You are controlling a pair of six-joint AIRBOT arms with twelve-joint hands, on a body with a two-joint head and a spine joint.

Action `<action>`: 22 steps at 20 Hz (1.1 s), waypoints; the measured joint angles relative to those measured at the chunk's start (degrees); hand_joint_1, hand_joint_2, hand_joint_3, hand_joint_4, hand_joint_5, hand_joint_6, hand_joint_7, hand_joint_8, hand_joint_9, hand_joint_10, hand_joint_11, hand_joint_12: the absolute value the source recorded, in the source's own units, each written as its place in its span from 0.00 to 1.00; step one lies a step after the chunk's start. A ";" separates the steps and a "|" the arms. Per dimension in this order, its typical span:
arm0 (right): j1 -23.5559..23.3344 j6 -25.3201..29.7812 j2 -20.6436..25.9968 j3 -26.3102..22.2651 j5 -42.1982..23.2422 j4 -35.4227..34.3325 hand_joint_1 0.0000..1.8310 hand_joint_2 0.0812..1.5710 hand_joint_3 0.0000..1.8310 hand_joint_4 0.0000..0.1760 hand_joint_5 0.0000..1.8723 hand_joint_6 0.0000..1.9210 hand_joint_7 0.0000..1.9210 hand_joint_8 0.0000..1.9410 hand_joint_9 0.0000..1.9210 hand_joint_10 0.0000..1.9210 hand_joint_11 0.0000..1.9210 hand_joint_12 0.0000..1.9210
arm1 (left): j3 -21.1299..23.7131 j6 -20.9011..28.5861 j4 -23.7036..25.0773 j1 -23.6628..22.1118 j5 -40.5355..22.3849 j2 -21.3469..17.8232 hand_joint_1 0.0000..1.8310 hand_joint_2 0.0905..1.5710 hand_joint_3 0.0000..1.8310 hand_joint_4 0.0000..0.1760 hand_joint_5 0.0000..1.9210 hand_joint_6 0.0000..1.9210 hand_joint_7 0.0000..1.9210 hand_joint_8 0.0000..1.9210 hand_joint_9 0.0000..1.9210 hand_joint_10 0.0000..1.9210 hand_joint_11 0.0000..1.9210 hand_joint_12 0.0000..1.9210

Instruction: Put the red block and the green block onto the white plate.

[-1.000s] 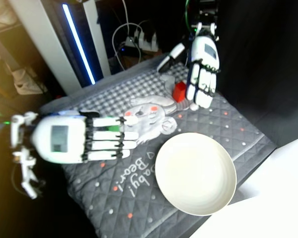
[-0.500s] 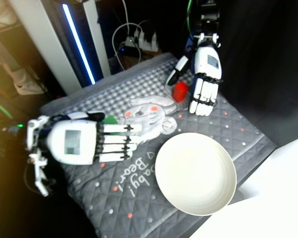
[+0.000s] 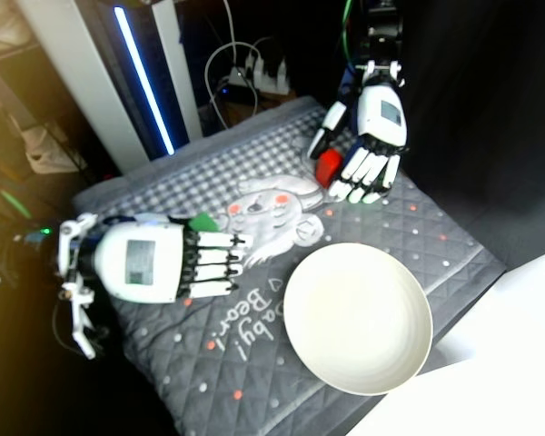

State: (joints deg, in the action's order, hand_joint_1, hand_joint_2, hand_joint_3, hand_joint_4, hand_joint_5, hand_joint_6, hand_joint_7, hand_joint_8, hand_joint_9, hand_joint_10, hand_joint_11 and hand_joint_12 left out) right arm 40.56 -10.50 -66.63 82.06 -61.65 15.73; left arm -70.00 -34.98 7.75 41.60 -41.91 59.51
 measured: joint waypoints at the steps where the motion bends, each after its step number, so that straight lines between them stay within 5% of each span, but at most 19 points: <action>1: 0.00 0.00 0.00 0.00 -0.24 -0.09 0.69 0.68 0.00 0.00 0.52 0.46 0.54 0.46 0.64 0.16 0.38 0.68 | -0.04 -0.13 -0.42 -0.02 -0.35 0.35 0.69 0.64 0.00 0.19 0.61 0.36 0.61 0.35 0.66 0.01 0.41 0.53; 4: -0.17 0.02 0.00 0.09 -0.72 -0.50 0.68 0.66 0.00 0.00 0.56 0.39 0.59 0.44 0.63 0.15 0.40 0.60 | -0.33 -0.13 -0.44 -0.13 -1.01 1.16 0.69 0.63 0.00 0.17 0.63 0.30 0.62 0.35 0.67 0.01 0.41 0.55; 5: -0.17 0.02 0.00 0.11 -0.81 -0.63 0.68 0.66 0.00 0.00 0.60 0.34 0.58 0.46 0.63 0.17 0.40 0.64 | -0.35 -0.13 -0.94 -0.13 -1.16 1.44 0.69 0.64 0.00 0.07 0.64 0.27 0.60 0.40 0.66 0.01 0.38 0.59; 6: -0.17 0.02 0.00 0.11 -0.81 -0.68 0.69 0.66 0.00 0.00 0.64 0.23 0.55 0.54 0.59 0.36 0.41 0.73 | -0.90 -0.15 -0.74 -0.13 -1.62 2.08 0.70 0.65 0.00 0.00 0.66 0.16 0.57 0.52 0.68 0.01 0.35 0.69; 7: -0.17 0.04 0.00 0.11 -0.81 -0.72 0.70 0.66 0.00 0.00 0.66 0.18 0.54 0.56 0.53 0.49 0.39 0.77 | -1.03 -0.26 -1.27 -0.13 -1.70 2.40 0.70 0.64 0.00 0.00 0.68 0.11 0.58 0.50 0.68 0.02 0.36 0.71; 8: -0.17 0.17 -0.02 0.11 -0.87 -0.87 0.75 0.65 0.00 0.00 0.67 0.17 0.58 0.41 0.52 0.61 0.38 0.74 | -1.11 -0.33 -1.40 -0.13 -1.84 2.51 0.70 0.63 0.00 0.00 0.66 0.16 0.62 0.43 0.69 0.03 0.40 0.66; 11: -0.15 0.57 0.02 0.11 -0.68 -0.20 0.69 0.63 0.00 0.01 0.67 0.23 0.62 0.37 0.52 0.59 0.44 0.80 | -1.42 -0.31 -1.55 -0.48 -2.05 2.67 0.70 0.64 0.00 0.00 0.62 0.24 0.60 0.45 0.67 0.03 0.38 0.65; 12: -0.09 0.66 0.07 0.11 -0.87 0.04 0.67 0.63 0.00 0.00 0.67 0.24 0.56 0.59 0.54 0.95 0.55 0.98 | -1.46 -0.33 -1.27 -1.27 -1.57 2.67 0.70 0.64 0.00 0.00 0.61 0.26 0.60 0.46 0.68 0.04 0.37 0.70; 14: -1.29 0.63 0.11 0.81 -1.40 0.35 0.70 0.67 0.00 0.00 0.66 0.14 0.54 0.61 0.51 0.86 0.44 0.94 | -2.25 -0.22 0.68 -3.91 -0.92 3.13 0.70 0.64 0.00 0.00 0.61 0.26 0.62 0.41 0.66 0.04 0.35 0.65; 15: -3.54 0.24 0.11 1.44 -0.61 0.66 0.70 0.64 0.00 0.00 0.66 0.18 0.60 0.46 0.54 0.71 0.46 0.82 | -2.75 -0.15 0.87 -5.97 -0.79 3.37 0.69 0.64 0.00 0.00 0.61 0.28 0.61 0.41 0.65 0.03 0.33 0.64; 16: -6.29 -0.20 0.02 2.16 -0.72 0.33 0.70 0.63 0.00 0.00 0.68 0.17 0.65 0.37 0.58 0.67 0.51 0.80 | -3.76 -0.20 0.79 -8.33 -1.81 3.89 0.69 0.64 0.00 0.00 0.61 0.27 0.59 0.45 0.65 0.03 0.31 0.66; 17: -8.92 -0.63 -0.31 3.34 -1.79 -0.55 0.70 0.62 0.00 0.00 0.67 0.20 0.67 0.32 0.59 0.54 0.52 0.70 | -4.98 -0.46 0.61 -11.04 -2.73 4.70 0.69 0.64 0.00 0.00 0.64 0.21 0.58 0.48 0.65 0.04 0.29 0.70; 18: -10.69 -1.31 -0.92 4.63 -2.38 -1.36 0.70 0.62 0.00 0.00 0.67 0.20 0.67 0.32 0.59 0.54 0.52 0.70 | -6.12 -0.90 0.92 -12.96 -3.17 5.49 0.69 0.64 0.00 0.00 0.64 0.21 0.58 0.48 0.65 0.04 0.29 0.70; 19: -13.20 -1.75 -2.84 7.30 -1.49 -1.79 0.67 0.62 0.00 0.00 0.73 0.12 0.48 0.68 0.46 0.72 0.40 0.87 | -8.26 -1.27 1.09 -15.34 -3.02 6.95 0.69 0.64 0.00 0.00 0.67 0.16 0.58 0.47 0.55 0.25 0.20 0.76; 20: -15.12 -1.75 -4.72 9.33 0.42 -1.33 0.66 0.61 0.00 0.00 0.72 0.15 0.51 0.94 0.55 0.94 0.57 0.97 | -9.81 -1.49 1.20 -16.87 -2.08 8.02 0.69 0.64 0.00 0.00 0.62 0.28 0.61 0.38 0.56 0.34 0.32 0.75; 21: -16.72 -1.81 -6.40 11.10 2.23 -0.59 0.66 0.62 0.00 0.00 0.68 0.24 0.49 0.96 0.55 0.99 0.61 0.99 | -11.26 -1.75 1.49 -18.16 -0.94 9.03 0.69 0.64 0.00 0.01 0.60 0.32 0.61 0.38 0.56 0.45 0.44 0.77; 22: -18.73 -1.81 -8.63 13.60 4.81 0.09 0.66 0.63 0.00 0.00 0.65 0.29 0.48 0.84 0.50 0.98 0.52 1.00 | -13.66 -1.99 1.51 -19.89 0.79 10.78 0.68 0.65 0.00 0.03 0.60 0.33 0.58 0.45 0.51 0.50 0.43 0.78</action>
State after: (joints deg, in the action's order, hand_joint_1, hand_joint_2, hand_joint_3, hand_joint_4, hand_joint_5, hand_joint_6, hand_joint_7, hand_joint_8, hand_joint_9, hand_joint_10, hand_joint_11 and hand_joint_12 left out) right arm 21.82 -12.32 -75.26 95.66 -56.84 15.81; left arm -83.66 -36.97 9.26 21.71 -41.12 70.28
